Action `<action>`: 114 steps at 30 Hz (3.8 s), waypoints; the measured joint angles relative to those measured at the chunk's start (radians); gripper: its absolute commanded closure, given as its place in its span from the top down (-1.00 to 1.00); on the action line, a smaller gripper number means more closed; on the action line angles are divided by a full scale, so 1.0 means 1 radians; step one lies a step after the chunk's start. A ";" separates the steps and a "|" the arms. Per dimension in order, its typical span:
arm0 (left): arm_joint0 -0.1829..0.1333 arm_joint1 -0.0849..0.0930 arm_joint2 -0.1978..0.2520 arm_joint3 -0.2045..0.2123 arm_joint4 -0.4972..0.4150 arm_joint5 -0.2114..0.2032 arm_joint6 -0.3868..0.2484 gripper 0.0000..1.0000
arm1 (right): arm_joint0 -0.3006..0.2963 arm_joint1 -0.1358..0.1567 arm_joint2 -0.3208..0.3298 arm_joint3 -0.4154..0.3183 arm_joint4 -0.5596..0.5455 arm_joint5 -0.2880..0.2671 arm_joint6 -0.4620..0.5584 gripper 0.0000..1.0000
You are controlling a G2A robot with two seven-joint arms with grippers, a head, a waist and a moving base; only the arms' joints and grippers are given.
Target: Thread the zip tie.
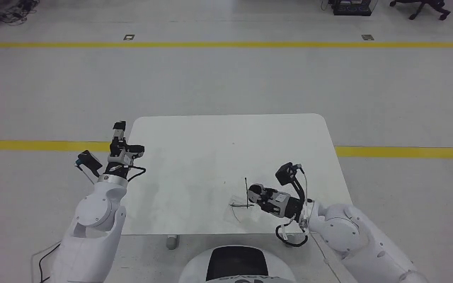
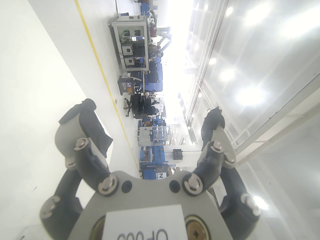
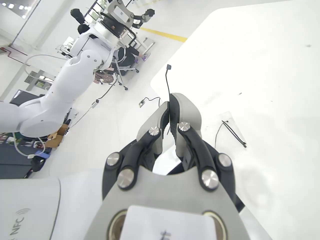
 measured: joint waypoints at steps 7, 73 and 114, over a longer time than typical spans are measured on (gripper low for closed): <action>0.000 0.000 0.000 0.000 0.000 0.000 0.000 1.00 | 0.000 0.000 0.000 0.000 -0.001 0.000 0.000 -1.00; -0.039 -0.008 0.194 -0.093 0.214 0.110 -0.076 1.00 | 0.124 -0.038 0.039 0.196 0.596 0.000 0.179 -1.00; -0.137 0.007 0.276 0.131 0.042 0.048 -0.599 1.00 | 0.250 -0.134 -0.122 0.378 0.736 0.000 0.060 -1.00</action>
